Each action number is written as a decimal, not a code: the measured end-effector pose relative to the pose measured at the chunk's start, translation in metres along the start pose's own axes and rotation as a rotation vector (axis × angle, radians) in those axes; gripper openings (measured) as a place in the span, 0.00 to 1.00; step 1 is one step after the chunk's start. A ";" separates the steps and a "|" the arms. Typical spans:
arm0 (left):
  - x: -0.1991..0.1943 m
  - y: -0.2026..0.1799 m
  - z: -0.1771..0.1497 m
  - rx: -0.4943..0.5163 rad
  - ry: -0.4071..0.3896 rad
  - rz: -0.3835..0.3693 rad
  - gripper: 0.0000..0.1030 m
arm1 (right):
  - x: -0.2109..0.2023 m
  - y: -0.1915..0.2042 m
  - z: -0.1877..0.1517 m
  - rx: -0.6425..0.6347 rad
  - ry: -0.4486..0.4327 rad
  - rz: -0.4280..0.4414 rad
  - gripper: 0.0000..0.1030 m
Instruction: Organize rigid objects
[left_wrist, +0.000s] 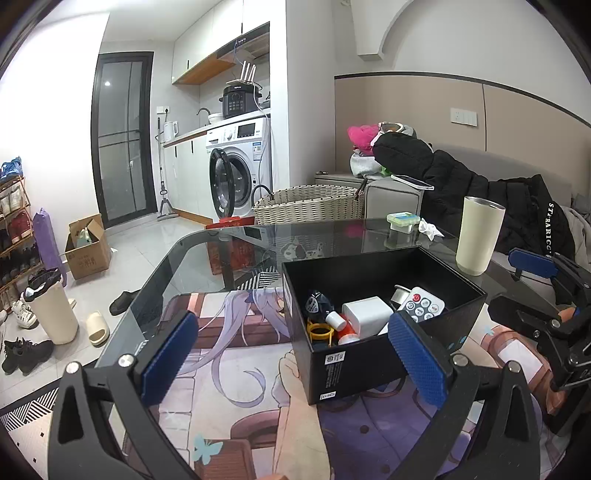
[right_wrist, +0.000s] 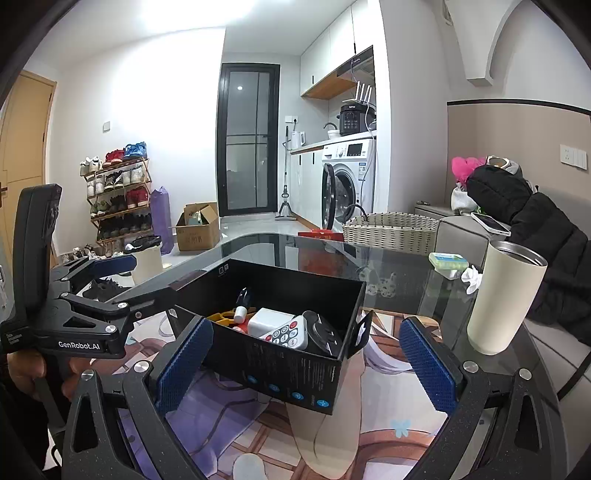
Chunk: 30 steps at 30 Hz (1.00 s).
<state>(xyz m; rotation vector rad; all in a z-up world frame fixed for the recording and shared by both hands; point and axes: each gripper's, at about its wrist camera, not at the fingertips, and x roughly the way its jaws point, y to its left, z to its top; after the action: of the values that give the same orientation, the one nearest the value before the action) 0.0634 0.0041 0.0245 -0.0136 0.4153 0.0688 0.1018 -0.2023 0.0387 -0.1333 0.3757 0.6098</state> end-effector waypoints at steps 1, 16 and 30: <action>0.000 0.000 0.000 0.000 0.000 0.000 1.00 | 0.000 0.000 0.000 0.000 0.000 0.001 0.99; 0.000 0.000 0.000 0.000 0.001 -0.001 1.00 | 0.000 -0.001 -0.001 0.000 0.000 0.000 1.00; 0.000 0.001 0.000 -0.001 0.002 0.000 1.00 | 0.001 -0.001 -0.002 0.000 -0.002 0.000 0.99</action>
<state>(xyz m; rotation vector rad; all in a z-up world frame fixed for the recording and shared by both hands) 0.0633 0.0048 0.0243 -0.0145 0.4174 0.0689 0.1024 -0.2035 0.0368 -0.1324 0.3741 0.6102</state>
